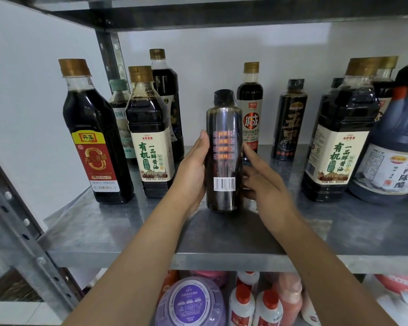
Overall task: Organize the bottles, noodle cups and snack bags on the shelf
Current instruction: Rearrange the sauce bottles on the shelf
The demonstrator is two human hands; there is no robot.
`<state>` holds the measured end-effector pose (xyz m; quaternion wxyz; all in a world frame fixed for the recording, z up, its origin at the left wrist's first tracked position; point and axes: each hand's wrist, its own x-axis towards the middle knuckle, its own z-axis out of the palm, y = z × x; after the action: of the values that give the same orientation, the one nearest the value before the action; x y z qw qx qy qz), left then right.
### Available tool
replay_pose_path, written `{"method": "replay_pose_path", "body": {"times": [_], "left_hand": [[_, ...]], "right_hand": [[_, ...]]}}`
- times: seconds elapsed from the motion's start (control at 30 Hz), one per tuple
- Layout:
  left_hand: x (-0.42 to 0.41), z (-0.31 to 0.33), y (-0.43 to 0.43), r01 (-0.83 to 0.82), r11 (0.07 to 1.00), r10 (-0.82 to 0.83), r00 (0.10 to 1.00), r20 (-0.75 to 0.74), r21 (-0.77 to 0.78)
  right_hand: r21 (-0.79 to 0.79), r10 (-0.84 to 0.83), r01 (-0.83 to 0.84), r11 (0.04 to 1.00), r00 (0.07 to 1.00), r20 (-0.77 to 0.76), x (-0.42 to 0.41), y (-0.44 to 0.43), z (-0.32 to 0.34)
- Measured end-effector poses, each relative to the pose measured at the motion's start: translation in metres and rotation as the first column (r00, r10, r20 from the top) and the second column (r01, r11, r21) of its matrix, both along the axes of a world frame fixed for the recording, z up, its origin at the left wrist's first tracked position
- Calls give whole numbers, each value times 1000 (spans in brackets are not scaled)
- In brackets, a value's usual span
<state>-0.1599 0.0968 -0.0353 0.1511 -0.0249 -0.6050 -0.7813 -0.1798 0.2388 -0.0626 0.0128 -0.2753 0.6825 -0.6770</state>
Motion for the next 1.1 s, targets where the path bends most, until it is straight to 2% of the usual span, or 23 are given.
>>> {"method": "replay_pose_path", "body": {"times": [0.3,0.4,0.5,0.57,0.67,0.73,0.8,0.87,1.1], "left_hand": [[-1,-3,-1,30,994,-40,995,-91,-101],[-2,-3,4,-55,990,47,997,-63,-131],[1,8,17,-157,975,159,987,-1,-158],[3,17,19,-160,981,163,986,22,-107],[9,32,15,-50,999,50,999,-20,1],[15,39,10,55,997,-51,996,-70,61],[20,40,4,125,987,-115,988,-105,98],[21,36,0,179,979,-166,978,-122,98],[23,13,-1,289,951,-277,954,-114,108]], "right_hand": [[-21,8,-9,1000,999,-35,0,1,-1],[-7,-9,9,1000,1000,-26,7,-3,1],[92,-79,93,991,985,-151,17,-6,5],[90,-135,155,984,972,-191,23,-6,10],[72,-155,173,982,966,-207,26,3,21],[42,-65,68,997,994,-87,26,10,29],[94,17,-14,995,999,-30,28,13,34],[169,-19,27,985,999,-51,29,12,33],[218,-152,166,962,985,-81,40,13,34]]}}
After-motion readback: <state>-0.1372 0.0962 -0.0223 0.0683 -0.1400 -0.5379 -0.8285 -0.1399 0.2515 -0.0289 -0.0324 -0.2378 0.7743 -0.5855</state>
